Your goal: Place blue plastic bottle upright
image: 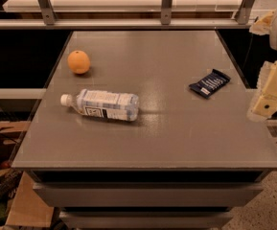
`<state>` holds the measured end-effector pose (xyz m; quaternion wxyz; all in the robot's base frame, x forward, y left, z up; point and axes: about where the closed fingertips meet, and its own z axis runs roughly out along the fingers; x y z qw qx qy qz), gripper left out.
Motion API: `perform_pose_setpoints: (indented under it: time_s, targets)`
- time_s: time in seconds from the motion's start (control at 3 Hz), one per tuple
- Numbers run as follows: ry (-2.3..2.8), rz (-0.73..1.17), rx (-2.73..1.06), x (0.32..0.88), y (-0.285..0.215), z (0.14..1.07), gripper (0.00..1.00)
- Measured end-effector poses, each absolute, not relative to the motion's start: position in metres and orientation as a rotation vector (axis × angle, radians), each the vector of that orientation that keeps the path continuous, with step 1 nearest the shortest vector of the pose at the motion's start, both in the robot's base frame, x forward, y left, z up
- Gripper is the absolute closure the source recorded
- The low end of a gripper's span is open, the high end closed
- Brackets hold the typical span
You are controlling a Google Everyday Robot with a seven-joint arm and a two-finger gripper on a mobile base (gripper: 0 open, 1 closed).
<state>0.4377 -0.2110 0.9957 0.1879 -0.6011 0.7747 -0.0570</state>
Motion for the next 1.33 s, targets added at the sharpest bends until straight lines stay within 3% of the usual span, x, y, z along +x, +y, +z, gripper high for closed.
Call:
perform_pose_setpoints:
  time_s: [0.67, 1.33]
  targets:
    - [2.174, -0.137, -1.677, 0.441, -0.208, 0.998, 0.00]
    - [2.079, -0.034, -1.794, 0.473, -0.146, 1.006, 0.00]
